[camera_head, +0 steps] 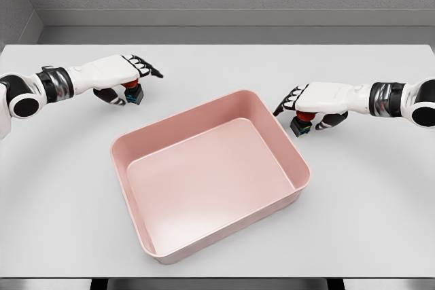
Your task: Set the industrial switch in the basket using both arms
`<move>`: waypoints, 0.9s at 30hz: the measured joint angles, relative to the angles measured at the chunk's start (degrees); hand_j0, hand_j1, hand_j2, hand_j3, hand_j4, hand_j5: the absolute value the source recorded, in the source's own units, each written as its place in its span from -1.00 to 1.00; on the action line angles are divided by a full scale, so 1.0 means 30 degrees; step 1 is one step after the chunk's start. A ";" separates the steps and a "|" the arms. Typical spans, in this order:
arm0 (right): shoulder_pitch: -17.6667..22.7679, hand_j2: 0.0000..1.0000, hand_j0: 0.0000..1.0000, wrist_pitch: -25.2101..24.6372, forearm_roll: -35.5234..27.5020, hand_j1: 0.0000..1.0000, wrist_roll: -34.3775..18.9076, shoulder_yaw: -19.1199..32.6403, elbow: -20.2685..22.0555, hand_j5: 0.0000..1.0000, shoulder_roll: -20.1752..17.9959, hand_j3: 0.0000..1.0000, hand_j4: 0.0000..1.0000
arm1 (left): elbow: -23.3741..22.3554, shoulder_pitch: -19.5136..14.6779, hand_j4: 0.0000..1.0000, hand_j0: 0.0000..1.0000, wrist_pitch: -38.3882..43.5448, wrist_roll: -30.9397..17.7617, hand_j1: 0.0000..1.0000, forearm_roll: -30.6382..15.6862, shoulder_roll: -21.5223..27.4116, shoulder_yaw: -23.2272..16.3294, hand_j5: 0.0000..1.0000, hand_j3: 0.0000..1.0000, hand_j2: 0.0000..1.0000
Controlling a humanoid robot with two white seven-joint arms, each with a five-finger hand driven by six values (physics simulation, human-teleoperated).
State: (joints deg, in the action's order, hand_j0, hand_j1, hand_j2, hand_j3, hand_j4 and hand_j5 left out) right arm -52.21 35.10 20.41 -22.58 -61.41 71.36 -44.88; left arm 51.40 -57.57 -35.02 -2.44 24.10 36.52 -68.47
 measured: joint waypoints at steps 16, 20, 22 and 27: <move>0.0000 0.32 0.32 0.0001 0.0039 0.32 0.0012 -0.0201 -0.0007 0.32 -0.0024 0.32 0.32 | 0.0031 0.0000 -0.27 -0.27 -0.0003 -0.0020 -0.27 -0.0052 0.0149 0.0010 -0.27 -0.27 -0.27; 0.0000 0.19 0.19 0.0001 0.0043 0.19 0.0009 -0.0205 -0.0023 0.19 -0.0028 0.19 0.19 | 0.0190 -0.0176 -0.31 -0.31 -0.0005 -0.0037 -0.31 -0.0038 0.0201 0.0014 -0.31 -0.31 -0.31; 0.0000 0.12 0.12 -0.0001 0.0036 0.12 0.0010 -0.0205 -0.0026 0.12 -0.0029 0.12 0.12 | 0.0251 -0.0234 -0.34 -0.34 -0.0004 -0.0048 -0.34 -0.0036 0.0222 0.0024 -0.34 -0.34 -0.34; -0.0059 0.00 0.00 -0.0028 -0.0092 0.00 0.0015 -0.0185 -0.0113 0.00 -0.0045 0.00 0.00 | 0.1104 -0.0996 -0.34 -0.34 0.0001 -0.0074 -0.34 -0.0040 0.0508 0.0025 -0.34 -0.34 -0.34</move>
State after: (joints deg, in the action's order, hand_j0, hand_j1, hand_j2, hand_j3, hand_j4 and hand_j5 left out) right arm -52.38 35.02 20.13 -22.53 -61.97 71.02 -45.02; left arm 54.71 -60.55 -35.01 -2.67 23.98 38.05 -68.39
